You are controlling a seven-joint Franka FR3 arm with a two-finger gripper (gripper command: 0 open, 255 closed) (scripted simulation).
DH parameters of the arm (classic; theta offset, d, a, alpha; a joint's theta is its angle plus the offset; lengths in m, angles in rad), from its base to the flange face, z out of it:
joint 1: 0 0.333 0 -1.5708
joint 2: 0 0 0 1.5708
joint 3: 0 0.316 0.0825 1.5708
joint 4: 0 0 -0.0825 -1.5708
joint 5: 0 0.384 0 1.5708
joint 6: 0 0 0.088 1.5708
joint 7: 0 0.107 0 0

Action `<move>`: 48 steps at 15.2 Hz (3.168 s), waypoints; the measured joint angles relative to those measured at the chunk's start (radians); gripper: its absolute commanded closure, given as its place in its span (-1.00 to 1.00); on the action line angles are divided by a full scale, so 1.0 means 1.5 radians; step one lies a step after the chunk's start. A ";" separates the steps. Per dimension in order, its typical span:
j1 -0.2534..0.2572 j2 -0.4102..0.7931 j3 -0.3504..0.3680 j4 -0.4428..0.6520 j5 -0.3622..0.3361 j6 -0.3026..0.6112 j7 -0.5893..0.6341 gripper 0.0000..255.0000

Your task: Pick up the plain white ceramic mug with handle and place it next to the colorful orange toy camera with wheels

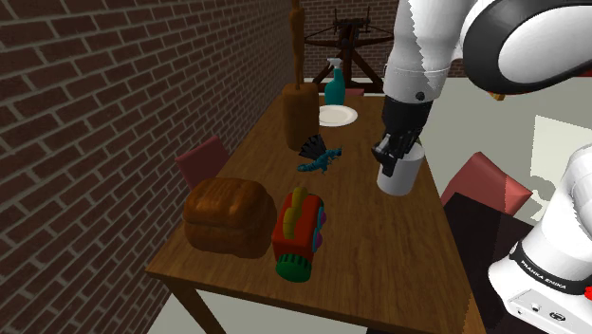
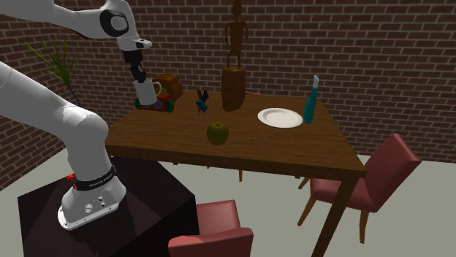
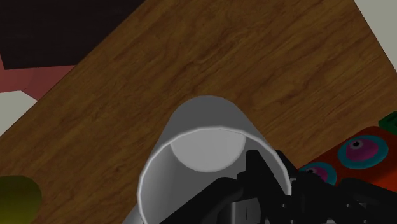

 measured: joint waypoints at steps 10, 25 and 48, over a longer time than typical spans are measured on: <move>0.003 0.020 0.014 -0.078 0.008 0.098 0.003 1.00; -0.001 0.095 0.040 -0.163 0.013 0.256 0.011 1.00; 0.005 0.042 0.026 -0.117 0.013 0.159 0.008 -1.00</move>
